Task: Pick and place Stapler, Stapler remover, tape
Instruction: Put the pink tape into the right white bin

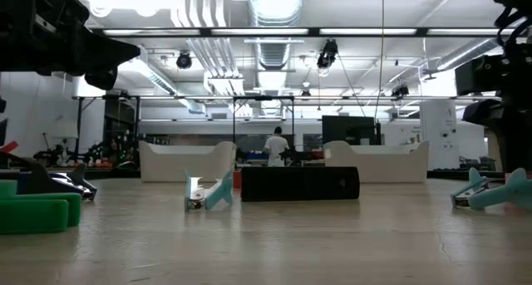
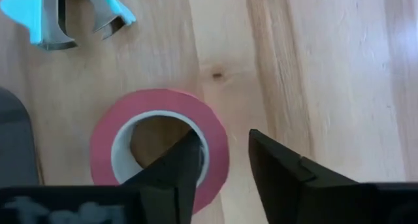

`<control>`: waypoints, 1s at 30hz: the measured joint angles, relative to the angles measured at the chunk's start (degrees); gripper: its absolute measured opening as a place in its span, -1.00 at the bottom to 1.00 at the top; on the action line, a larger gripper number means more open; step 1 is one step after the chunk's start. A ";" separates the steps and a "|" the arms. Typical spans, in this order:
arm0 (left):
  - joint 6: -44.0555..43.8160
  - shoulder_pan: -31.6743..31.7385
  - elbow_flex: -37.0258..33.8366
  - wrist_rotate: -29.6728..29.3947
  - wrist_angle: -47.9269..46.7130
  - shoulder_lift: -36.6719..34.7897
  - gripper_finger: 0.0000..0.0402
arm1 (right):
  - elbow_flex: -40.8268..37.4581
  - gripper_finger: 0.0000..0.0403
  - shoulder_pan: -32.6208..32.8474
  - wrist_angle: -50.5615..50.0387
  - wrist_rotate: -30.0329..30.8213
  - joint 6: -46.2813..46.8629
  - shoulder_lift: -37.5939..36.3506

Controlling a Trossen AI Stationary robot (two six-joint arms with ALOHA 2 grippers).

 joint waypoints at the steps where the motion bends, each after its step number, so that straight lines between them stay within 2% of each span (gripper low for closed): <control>1: 0.02 -0.01 0.00 -0.01 0.00 0.02 -0.86 | 0.00 -0.44 -0.21 0.09 -0.01 -0.48 0.08; 6: 0.00 0.01 -0.01 0.00 0.17 0.00 -0.86 | 0.00 -0.69 -2.11 0.47 0.04 -3.54 0.17; 10: 0.01 0.00 0.01 0.00 0.17 0.01 -0.86 | 0.29 -0.81 -4.38 0.41 0.22 -6.38 -0.98; 19: 0.00 -0.01 0.00 -0.01 0.15 0.01 -0.86 | 6.12 -0.77 -11.76 0.17 2.29 -16.93 -2.43; 30: 0.00 0.01 -0.01 -0.02 0.09 0.00 -0.86 | 19.33 -0.77 -24.66 -8.27 13.36 -31.38 -2.49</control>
